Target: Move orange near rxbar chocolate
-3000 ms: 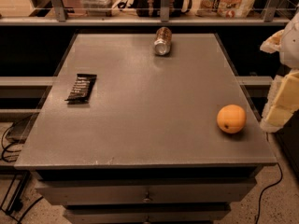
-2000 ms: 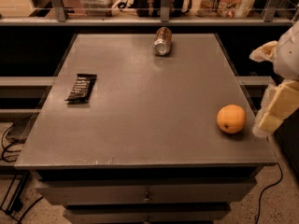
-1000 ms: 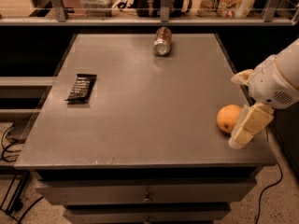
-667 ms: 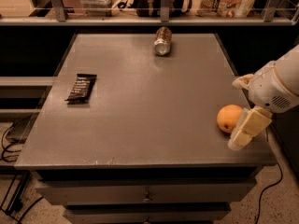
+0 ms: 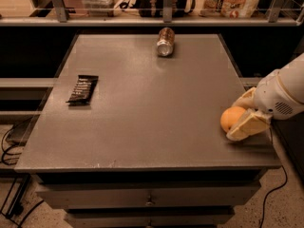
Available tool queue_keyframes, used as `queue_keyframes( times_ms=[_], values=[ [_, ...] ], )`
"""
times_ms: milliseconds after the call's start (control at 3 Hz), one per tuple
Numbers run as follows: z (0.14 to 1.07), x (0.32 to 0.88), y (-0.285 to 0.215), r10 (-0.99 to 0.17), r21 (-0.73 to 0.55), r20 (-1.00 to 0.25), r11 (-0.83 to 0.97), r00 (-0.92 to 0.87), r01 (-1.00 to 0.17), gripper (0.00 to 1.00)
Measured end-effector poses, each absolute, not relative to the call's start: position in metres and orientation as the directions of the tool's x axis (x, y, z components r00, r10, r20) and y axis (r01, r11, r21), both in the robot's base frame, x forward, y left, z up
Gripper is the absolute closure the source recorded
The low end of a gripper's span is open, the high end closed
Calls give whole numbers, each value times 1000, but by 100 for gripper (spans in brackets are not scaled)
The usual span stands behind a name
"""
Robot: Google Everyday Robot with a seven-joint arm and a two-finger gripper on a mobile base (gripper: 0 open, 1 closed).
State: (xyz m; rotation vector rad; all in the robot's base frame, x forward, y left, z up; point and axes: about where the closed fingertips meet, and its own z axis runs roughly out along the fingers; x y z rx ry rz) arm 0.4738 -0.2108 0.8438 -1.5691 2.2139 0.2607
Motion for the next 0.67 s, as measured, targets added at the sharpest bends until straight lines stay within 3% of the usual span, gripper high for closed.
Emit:
queue_keyframes(
  times_ms=[667],
  values=[
    [878,487,-204,-820,-83,-480,396,-312,-915,87]
  ],
)
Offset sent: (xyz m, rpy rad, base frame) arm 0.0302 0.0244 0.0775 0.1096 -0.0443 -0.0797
